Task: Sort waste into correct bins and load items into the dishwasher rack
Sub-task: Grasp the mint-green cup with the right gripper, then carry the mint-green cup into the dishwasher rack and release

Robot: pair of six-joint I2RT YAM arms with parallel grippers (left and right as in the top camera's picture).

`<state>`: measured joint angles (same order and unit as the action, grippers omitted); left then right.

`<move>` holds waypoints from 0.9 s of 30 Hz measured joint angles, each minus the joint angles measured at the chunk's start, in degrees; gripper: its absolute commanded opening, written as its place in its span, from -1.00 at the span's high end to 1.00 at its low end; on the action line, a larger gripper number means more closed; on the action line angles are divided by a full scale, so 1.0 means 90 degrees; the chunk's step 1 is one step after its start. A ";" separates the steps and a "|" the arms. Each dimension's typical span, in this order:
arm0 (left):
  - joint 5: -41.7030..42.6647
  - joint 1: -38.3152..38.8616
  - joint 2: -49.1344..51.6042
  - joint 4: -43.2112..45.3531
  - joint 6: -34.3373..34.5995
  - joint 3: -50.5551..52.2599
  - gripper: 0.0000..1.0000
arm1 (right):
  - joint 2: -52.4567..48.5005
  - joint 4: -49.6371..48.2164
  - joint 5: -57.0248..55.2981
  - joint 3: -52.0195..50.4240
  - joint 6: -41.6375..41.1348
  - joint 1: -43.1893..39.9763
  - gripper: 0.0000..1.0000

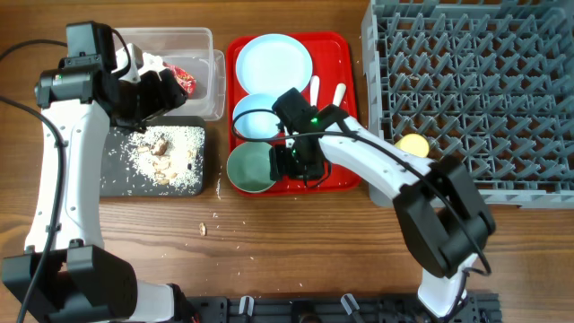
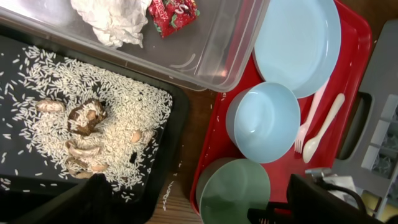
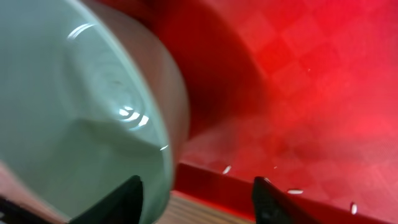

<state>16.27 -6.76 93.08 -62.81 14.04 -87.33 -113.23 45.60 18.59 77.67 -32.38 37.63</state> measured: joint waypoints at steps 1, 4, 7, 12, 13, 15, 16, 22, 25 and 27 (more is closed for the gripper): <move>-0.0010 0.0000 0.0000 -0.0002 0.0005 0.0000 -1.00 | -0.0010 -0.0029 0.0000 -0.0029 -0.0032 -0.0005 0.31; -0.0010 0.0000 0.0000 0.0000 0.0002 0.0000 -1.00 | -0.0010 -0.0126 0.0000 -0.0034 -0.0058 -0.0007 0.73; -0.0010 0.0000 0.0000 -0.0002 0.0002 0.0000 -1.00 | -0.0010 -0.0126 -0.0005 -0.0034 -0.0182 -0.0007 0.91; -0.0012 0.0000 0.0000 0.0000 0.0002 0.0000 -1.00 | -0.0007 -0.0138 -0.0017 -0.0032 -0.0233 -0.0032 0.91; -0.0012 0.0000 0.0000 -0.0002 0.0002 0.0000 -1.00 | -0.0005 -0.0126 -0.0017 -0.0032 -0.0233 -0.0032 0.91; -0.0010 0.0000 0.0000 -0.0002 0.0002 0.0000 -1.00 | 0.0007 -0.0097 -0.0015 -0.0032 -0.0228 -0.0032 0.91; -0.0012 0.0000 0.0000 -0.0002 0.0002 0.0000 -1.00 | 0.0066 0.0027 -0.0019 -0.0032 -0.0197 -0.0032 0.91; -0.0012 0.0000 0.0000 0.0000 0.0002 0.0000 -1.00 | 0.0954 0.0695 -0.0104 -0.0032 0.0102 -0.0080 0.91; -0.0012 0.0000 0.0000 -0.0002 0.0002 0.0000 -1.00 | 0.1902 0.0823 -0.0503 0.0063 0.0136 -0.0274 0.91; -0.0010 0.0000 0.0000 -0.0002 0.0002 0.0000 -1.00 | 0.2613 0.0792 -0.1098 0.0189 0.0131 -0.0571 0.91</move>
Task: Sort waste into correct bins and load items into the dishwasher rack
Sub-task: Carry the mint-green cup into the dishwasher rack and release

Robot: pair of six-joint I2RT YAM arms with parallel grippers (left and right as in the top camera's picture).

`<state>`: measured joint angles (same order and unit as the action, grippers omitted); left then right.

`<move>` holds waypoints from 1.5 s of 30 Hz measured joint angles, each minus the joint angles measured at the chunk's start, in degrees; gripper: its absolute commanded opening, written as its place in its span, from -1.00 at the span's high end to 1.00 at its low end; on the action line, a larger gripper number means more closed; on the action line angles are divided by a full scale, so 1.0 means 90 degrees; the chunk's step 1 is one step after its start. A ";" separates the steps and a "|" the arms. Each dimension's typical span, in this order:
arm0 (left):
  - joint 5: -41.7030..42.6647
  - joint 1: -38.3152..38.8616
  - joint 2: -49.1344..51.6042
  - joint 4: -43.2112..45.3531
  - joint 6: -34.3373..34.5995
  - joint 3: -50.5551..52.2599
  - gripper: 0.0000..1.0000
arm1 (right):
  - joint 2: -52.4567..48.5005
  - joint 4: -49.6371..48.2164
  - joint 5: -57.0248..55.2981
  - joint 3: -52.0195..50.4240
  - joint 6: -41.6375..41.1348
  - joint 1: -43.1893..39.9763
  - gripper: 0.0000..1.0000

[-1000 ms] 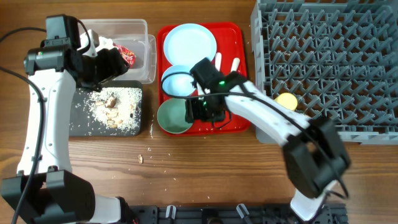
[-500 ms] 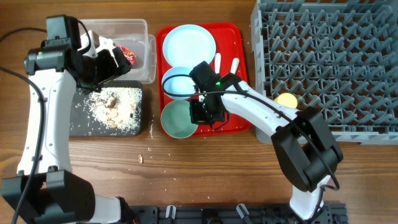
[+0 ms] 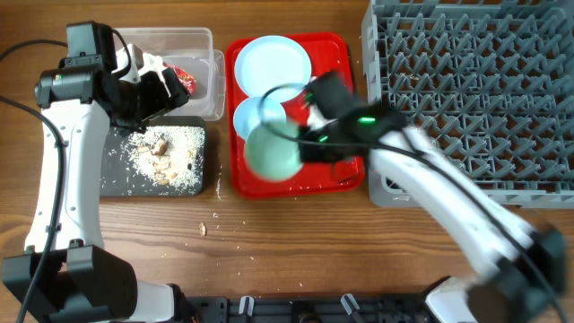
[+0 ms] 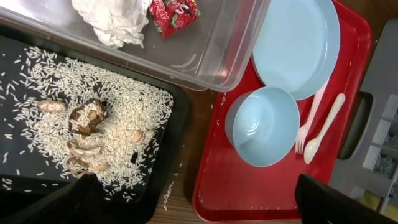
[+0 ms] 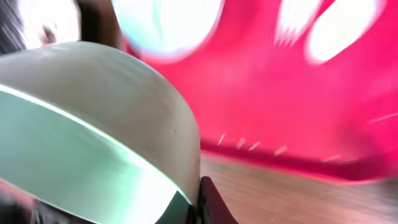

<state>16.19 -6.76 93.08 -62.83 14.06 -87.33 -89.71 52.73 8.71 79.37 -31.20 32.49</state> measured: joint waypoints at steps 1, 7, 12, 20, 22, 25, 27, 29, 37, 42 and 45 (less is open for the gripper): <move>-0.0002 0.0000 0.0000 0.0000 0.0000 0.0000 -1.00 | 0.0245 -0.0015 -0.0294 0.0051 -0.0002 -0.0148 0.91; -0.0002 0.0000 0.0000 0.0000 0.0000 0.0000 -1.00 | 0.1035 -0.0474 -0.3157 0.0158 0.0036 -0.1253 0.92; 0.0000 0.0000 0.0000 0.0000 0.0000 0.0000 -1.00 | 0.0486 -0.1824 -0.4488 0.0163 0.0597 -0.2091 0.91; -0.0002 0.0000 0.0000 0.0000 0.0000 0.0000 -1.00 | -0.1411 -0.1938 -0.5022 0.1494 0.1440 -0.2579 0.91; 0.0000 0.0000 0.0000 -0.0005 0.0000 0.0000 -1.00 | -0.1892 -0.1751 -0.5122 0.2047 0.1588 -0.2579 0.91; -0.0002 0.0000 0.0000 0.0000 0.0000 0.0000 -1.00 | -0.2645 -0.1749 -0.5440 0.2926 0.1817 -0.2574 0.91; 0.0000 0.0000 0.0000 0.0000 0.0000 0.0000 -1.00 | -0.2924 -0.1982 -0.5690 0.3096 0.1984 -0.2574 0.91; -0.0002 0.0000 0.0000 -0.0002 0.0000 0.0000 -1.00 | -0.3167 -0.2302 -0.5994 0.3164 0.2169 -0.2574 0.91; -0.0002 0.0000 0.0000 -0.0002 0.0000 0.0000 -1.00 | -0.3966 -0.3014 -0.6708 0.3164 0.2652 -0.2574 0.91; -0.0002 0.0000 0.0000 -0.0002 0.0000 0.0000 -1.00 | -0.4269 -0.3007 -0.6773 0.3164 0.2766 -0.2574 0.92; -0.0002 0.0000 0.0000 -0.0002 0.0000 0.0000 -0.99 | -0.4299 -0.2939 -0.6807 0.3201 0.2832 -0.2499 0.91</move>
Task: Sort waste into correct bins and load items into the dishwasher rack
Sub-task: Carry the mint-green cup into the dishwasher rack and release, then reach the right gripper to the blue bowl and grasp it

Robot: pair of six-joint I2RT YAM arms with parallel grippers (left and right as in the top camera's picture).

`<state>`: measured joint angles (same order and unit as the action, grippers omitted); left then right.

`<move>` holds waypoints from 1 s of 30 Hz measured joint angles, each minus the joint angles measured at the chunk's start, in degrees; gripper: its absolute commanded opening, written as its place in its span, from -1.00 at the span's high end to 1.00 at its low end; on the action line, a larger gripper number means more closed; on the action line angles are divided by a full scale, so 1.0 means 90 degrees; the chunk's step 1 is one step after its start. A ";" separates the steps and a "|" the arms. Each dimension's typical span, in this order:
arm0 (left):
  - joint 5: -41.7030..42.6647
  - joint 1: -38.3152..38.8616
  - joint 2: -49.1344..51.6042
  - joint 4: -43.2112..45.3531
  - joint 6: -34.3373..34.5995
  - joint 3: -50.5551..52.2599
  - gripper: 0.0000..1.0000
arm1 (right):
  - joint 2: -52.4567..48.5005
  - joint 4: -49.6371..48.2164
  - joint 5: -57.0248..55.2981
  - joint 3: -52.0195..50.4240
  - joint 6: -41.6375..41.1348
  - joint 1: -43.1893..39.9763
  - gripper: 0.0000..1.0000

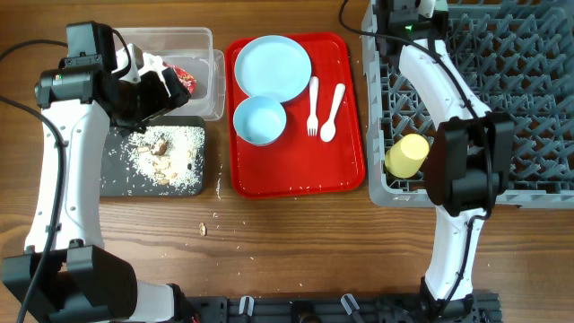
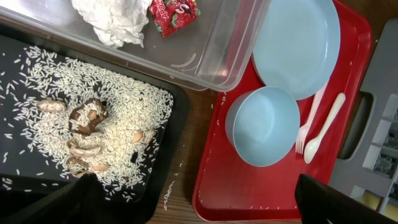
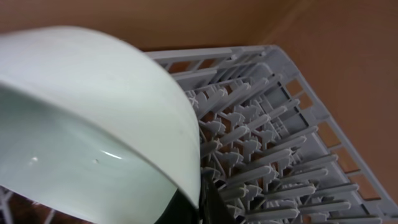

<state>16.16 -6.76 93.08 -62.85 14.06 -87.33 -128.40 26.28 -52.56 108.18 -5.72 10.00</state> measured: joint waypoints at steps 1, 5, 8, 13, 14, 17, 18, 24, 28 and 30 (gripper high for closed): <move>0.0000 0.0000 0.0000 0.0002 0.0000 0.0000 -1.00 | 0.0000 0.0027 -0.0005 0.0015 0.0068 0.0044 0.91; 0.0000 0.0000 0.0000 0.0000 0.0000 0.0000 -1.00 | 0.0000 0.0357 -0.0027 0.0022 0.0369 0.0291 0.63; 0.0002 0.0000 0.0000 0.0000 0.0000 0.0000 -1.00 | 0.0000 0.0758 0.0022 0.0024 0.0561 0.0476 0.12; 0.0000 0.0000 0.0000 0.0000 0.0000 0.0000 -1.00 | -0.0010 0.1513 0.0568 0.0032 0.0772 0.0665 -0.25; 0.0000 0.0000 0.0000 0.0002 0.0000 0.0000 -1.00 | -0.0010 0.1664 0.0709 0.0032 0.0787 0.0670 -0.27; 0.0000 0.0000 0.0000 0.0000 0.0000 0.0000 -1.00 | -0.0010 0.1982 0.1069 0.0032 0.0789 0.0668 -0.33; 0.0000 0.0000 0.0000 0.0000 0.0000 0.0000 -1.00 | -0.0010 0.2055 0.1171 0.0032 0.0772 0.0668 -0.34; 0.0000 0.0000 0.0000 0.0000 0.0000 0.0000 -1.00 | 0.0100 0.2327 0.1571 0.0046 0.0634 0.0605 -0.48; 0.0000 0.0000 0.0000 0.0002 0.0000 0.0000 -1.00 | 0.0379 0.2465 0.2157 0.0046 0.0476 0.0600 -0.54; 0.0000 0.0000 0.0000 0.0000 0.0000 0.0000 -1.00 | 0.0631 0.2606 0.2698 0.0046 0.0299 0.0605 -0.56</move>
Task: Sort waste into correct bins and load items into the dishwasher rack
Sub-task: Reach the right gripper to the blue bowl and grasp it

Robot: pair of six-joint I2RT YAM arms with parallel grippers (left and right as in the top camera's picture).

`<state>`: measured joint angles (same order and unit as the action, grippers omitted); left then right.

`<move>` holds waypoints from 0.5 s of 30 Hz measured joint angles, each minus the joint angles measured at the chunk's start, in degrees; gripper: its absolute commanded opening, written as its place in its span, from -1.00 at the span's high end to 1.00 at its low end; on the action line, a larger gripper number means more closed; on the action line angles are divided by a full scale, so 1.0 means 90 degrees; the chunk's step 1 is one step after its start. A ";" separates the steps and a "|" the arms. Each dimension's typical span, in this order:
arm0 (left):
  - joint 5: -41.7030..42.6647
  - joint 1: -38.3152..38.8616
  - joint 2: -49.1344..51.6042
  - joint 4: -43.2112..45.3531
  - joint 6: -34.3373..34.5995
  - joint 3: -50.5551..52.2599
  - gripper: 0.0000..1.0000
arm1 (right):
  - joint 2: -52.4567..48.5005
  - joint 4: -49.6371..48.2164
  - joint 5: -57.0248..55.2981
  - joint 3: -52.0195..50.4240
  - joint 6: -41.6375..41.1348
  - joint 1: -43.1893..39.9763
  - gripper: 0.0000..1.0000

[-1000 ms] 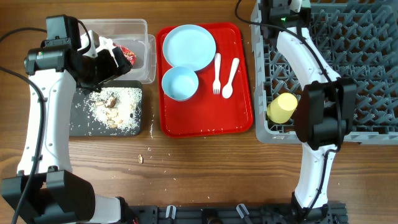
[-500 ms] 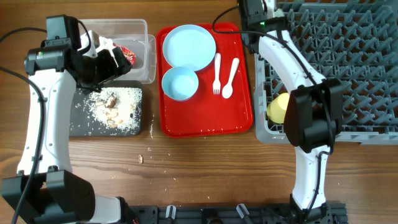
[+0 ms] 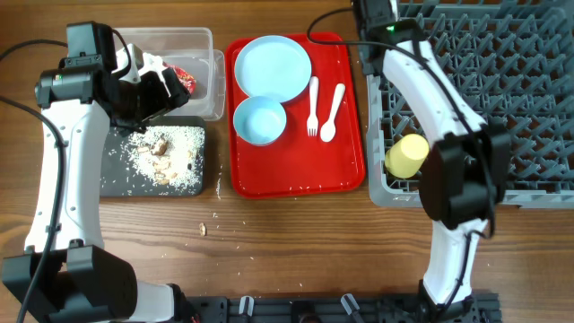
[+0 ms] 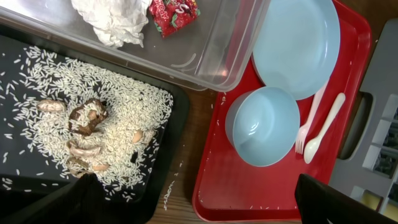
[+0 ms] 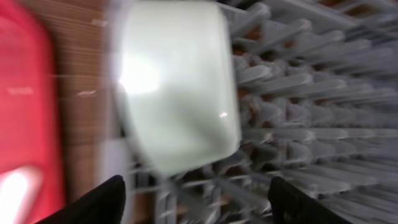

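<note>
The pale green bowl (image 5: 177,81) lies tilted on the tines at the far left corner of the grey dishwasher rack (image 3: 502,99). My right gripper (image 5: 194,199) is open just off the bowl, nothing between its fingers; the view is blurred. In the overhead view the right arm covers that corner and hides the bowl. On the red tray (image 3: 296,170) sit a blue plate (image 3: 273,58), a blue bowl (image 3: 260,119), a white fork (image 3: 313,106) and a white spoon (image 3: 329,112). My left gripper (image 4: 205,202) is open and empty, above the waste bins.
A yellow cup (image 3: 406,154) lies in the rack's near left part. A clear bin (image 4: 217,50) holds crumpled tissue (image 4: 109,18) and a red wrapper (image 4: 173,11). A black tray (image 3: 112,175) carries rice and food scraps. Loose rice grains lie on the wooden table.
My right gripper was shut on the green bowl over the rack's far left corner. Now the bowl rests on the tines and the gripper is open. The left arm has not moved.
My right gripper was at the green bowl on the front left of the red tray. Then it held the bowl above the tray. Then the bowl was held at the rack's far left corner, and now it lies there, let go.
</note>
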<state>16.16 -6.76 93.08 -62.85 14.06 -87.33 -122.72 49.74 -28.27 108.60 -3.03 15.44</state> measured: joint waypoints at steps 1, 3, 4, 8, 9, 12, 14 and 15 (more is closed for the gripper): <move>0.0000 0.0000 0.0000 0.0002 0.0000 0.0000 -1.00 | 0.0119 0.0046 0.0265 0.0000 -0.0109 0.0002 -0.56; 0.0000 0.0000 0.0000 0.0002 0.0000 0.0000 -1.00 | 0.0372 0.0172 0.1022 0.0000 -0.0376 0.0012 -0.56; 0.0002 0.0000 0.0000 0.0000 0.0000 0.0000 -1.00 | 0.0493 0.0226 0.1496 0.0000 -0.0549 0.0015 -0.56; 0.0000 0.0000 0.0000 0.0000 0.0000 0.0000 -1.00 | 0.0612 0.0262 0.3405 -0.0017 -0.1270 0.0046 -0.56; 0.0000 0.0000 0.0000 0.0000 0.0000 0.0000 -1.00 | 0.0612 0.0226 0.3711 -0.0066 -0.1426 0.0073 -0.55; 0.0000 0.0000 0.0000 0.0000 0.0000 0.0000 -1.00 | 0.0588 0.0104 0.4481 -0.0311 -0.1887 0.0301 -0.48; 0.0002 0.0000 0.0000 0.0000 0.0000 0.0000 -1.00 | 0.0529 -0.0066 0.4741 -0.0522 -0.2108 0.0559 -0.43; 0.0002 0.0000 0.0000 0.0000 0.0000 0.0000 -1.00 | 0.0495 -0.0138 0.4826 -0.0614 -0.2191 0.0685 -0.42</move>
<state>16.19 -6.76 93.08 -62.85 14.06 -87.33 -118.26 48.49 15.16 103.07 -22.74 21.61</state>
